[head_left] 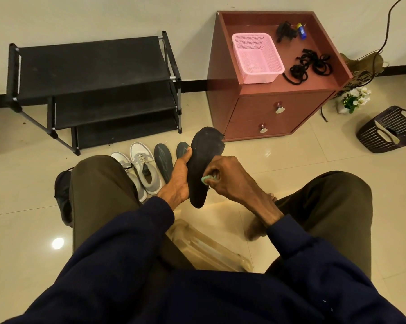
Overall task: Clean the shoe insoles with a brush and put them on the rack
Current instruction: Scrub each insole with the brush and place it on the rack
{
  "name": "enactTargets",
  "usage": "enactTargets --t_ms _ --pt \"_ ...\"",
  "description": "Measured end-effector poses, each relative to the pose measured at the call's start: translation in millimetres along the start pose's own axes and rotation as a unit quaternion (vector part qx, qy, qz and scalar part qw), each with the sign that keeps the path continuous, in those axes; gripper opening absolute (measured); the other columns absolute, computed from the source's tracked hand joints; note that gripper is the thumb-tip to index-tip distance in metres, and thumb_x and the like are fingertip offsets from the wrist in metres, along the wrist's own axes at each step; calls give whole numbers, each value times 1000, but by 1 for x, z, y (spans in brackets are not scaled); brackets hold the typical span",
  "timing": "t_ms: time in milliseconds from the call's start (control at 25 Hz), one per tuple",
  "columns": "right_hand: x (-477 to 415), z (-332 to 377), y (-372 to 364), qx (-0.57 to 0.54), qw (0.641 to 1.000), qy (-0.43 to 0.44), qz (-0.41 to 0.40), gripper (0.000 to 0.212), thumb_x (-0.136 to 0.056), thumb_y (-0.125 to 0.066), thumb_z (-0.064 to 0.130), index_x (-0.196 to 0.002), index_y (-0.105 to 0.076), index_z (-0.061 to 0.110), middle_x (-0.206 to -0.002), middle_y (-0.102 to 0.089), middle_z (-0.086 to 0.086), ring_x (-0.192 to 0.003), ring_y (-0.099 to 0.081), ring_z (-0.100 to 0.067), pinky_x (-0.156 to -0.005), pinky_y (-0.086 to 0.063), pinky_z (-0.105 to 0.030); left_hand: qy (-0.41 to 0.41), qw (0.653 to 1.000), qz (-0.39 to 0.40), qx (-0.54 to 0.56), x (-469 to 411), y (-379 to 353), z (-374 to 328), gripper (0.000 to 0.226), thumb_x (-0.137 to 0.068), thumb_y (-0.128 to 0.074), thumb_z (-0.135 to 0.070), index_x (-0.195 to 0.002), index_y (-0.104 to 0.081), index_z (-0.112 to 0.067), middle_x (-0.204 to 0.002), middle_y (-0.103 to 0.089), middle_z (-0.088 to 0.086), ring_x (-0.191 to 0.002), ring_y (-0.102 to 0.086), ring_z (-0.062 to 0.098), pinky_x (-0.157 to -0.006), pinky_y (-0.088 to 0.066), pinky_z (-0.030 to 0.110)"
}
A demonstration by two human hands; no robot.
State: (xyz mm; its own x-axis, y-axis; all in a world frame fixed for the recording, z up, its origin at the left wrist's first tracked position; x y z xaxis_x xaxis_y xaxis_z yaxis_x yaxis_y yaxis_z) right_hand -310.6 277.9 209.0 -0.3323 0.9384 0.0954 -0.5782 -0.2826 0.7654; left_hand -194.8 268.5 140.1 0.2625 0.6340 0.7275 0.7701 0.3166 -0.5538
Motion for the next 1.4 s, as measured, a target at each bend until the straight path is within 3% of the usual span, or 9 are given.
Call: enactTargets --t_ms 200,360,560,680,800,920,1040,1240,1400 --pt "5 5 -6 -85 988 -6 128 11 -82 -85 18 -92 -82 16 -86 -72 7 -75 -69 -7 -69 -59 -22 6 1000 -25 7 -7 5 5 48 -101 -51 -53 -120 -71 -13 -107 -76 13 -98 -70 30 -81 -58 43" --pt "2 -14 7 -46 992 -38 108 10 -81 -86 17 -90 -82 16 -83 -73 12 -75 -68 -2 -66 -54 -14 36 999 -13 6 -10 4 13 33 -103 -54 -37 -113 -71 -10 -95 -72 14 -86 -67 26 -78 -55 39" --pt "-7 -63 28 4 984 -160 80 4 -79 -85 10 -78 -81 12 -74 -75 4 -65 -69 -8 -61 -53 -21 -57 997 -10 -59 -52 1 8 41 -98 -53 8 -127 -70 -14 -121 -69 9 -105 -66 23 -70 -61 29" --pt "-18 -109 26 35 968 -239 72 6 -79 -86 11 -82 -81 10 -81 -75 -1 -71 -71 -13 -66 -57 -24 -88 984 -58 -145 -85 3 12 34 -97 -56 9 -112 -77 -13 -126 -67 9 -109 -64 26 -70 -62 29" --pt "-35 -159 9 51 951 -295 72 17 -76 -88 14 -90 -79 6 -92 -76 -6 -82 -73 -21 -76 -62 -32 -101 955 -100 -259 -129 10 20 29 -96 -59 8 -110 -77 -10 -128 -68 15 -110 -66 30 -86 -61 43" --pt "-44 -205 -17 39 937 -341 64 19 -76 -87 14 -91 -79 5 -92 -76 -8 -84 -73 -23 -75 -61 -32 -93 927 -109 -346 -179 19 33 32 -97 -54 11 -110 -76 -8 -117 -68 19 -95 -67 32 -76 -62 36" --pt "-38 -240 -43 19 918 -393 55 18 -75 -87 12 -89 -77 7 -89 -76 -6 -80 -72 -19 -72 -60 -30 -79 911 -102 -392 -221 23 48 36 -94 -50 18 -110 -75 -2 -100 -66 7 -75 -60 8 -53 -52 14" --pt "-27 -294 -87 -13 890 -451 70 16 -78 -87 16 -88 -76 10 -86 -72 -1 -72 -66 -12 -56 -42 -16 -38 896 -98 -430 -301 38 91 27 -87 -63 19 -82 -74 -5 -91 -71 13 -86 -70 28 -61 -60 31" --pt "-22 -323 -119 -27 884 -462 66 16 -75 -87 20 -85 -76 16 -85 -72 3 -70 -67 -9 -62 -57 -22 -9 887 -135 -441 -342 52 123 32 -84 -67 17 -68 -68 -10 -74 -69 8 -68 -65 19 -57 -55 26"
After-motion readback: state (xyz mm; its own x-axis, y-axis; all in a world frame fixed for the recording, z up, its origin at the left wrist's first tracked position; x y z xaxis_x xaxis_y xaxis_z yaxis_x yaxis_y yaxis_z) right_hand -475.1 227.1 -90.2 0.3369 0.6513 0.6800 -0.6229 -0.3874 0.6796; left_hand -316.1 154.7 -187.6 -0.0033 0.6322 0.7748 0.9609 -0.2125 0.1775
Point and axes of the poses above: each hand's wrist, its own x-axis away from the middle knuckle, its own y-axis out of the back of the hand, z = x × y, the point moved 5 cm from there along -x, towards the middle knuckle
